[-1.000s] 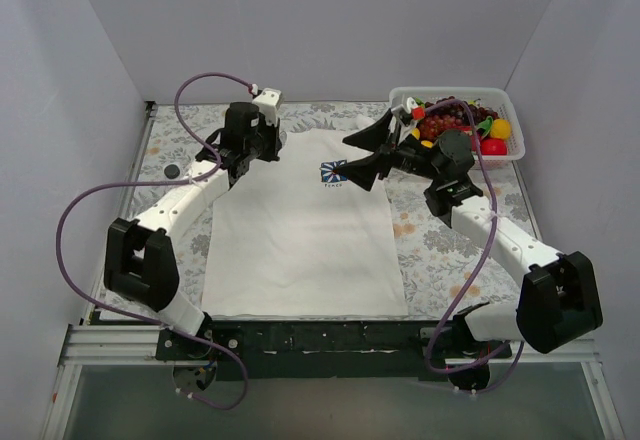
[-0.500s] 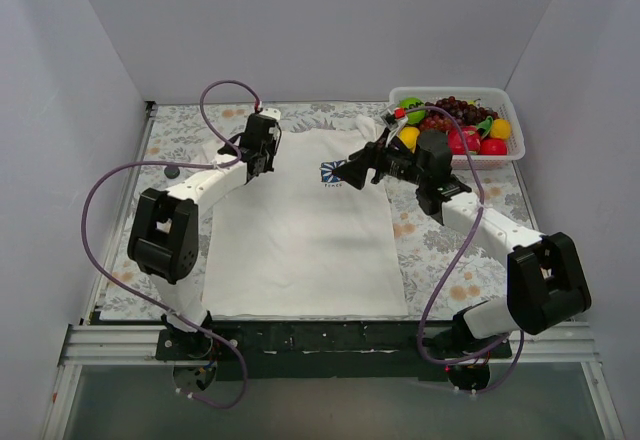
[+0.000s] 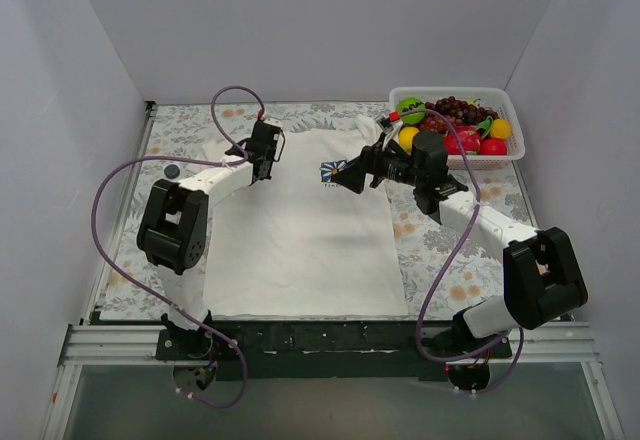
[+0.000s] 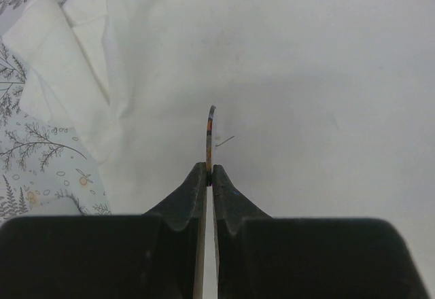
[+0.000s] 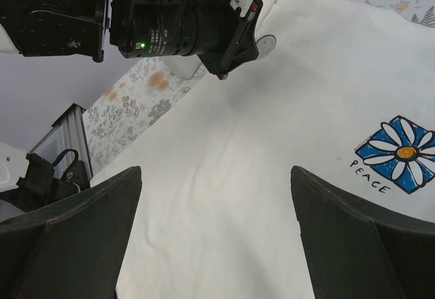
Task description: Pin the brooch onto the clothing
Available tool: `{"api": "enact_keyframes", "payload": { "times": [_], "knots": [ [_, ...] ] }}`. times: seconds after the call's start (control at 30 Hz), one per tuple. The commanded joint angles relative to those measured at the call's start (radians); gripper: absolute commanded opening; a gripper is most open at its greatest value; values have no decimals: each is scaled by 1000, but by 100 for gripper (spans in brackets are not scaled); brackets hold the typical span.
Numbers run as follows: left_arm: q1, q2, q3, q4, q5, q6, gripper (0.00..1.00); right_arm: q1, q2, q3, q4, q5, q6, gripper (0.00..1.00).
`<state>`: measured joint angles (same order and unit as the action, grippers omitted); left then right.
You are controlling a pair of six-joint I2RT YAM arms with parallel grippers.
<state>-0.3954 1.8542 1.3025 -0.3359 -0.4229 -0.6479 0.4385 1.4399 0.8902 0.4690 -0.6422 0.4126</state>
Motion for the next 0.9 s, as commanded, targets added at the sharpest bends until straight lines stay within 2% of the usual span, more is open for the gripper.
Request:
{"api": "enact_keyframes", "payload": {
  "times": [0.0,0.4,0.87],
  "knots": [
    [-3,37,29,9,-86,45,0,-3,4,36,13,-24,-11,96],
    [-16,118,92,-14,-194,108,0,-3,-6,55,-55,-14,-51,96],
    [-53,229,207,-75,-313,94,0,-3,-15,52,-61,-20,-54,96]
  ]
}}
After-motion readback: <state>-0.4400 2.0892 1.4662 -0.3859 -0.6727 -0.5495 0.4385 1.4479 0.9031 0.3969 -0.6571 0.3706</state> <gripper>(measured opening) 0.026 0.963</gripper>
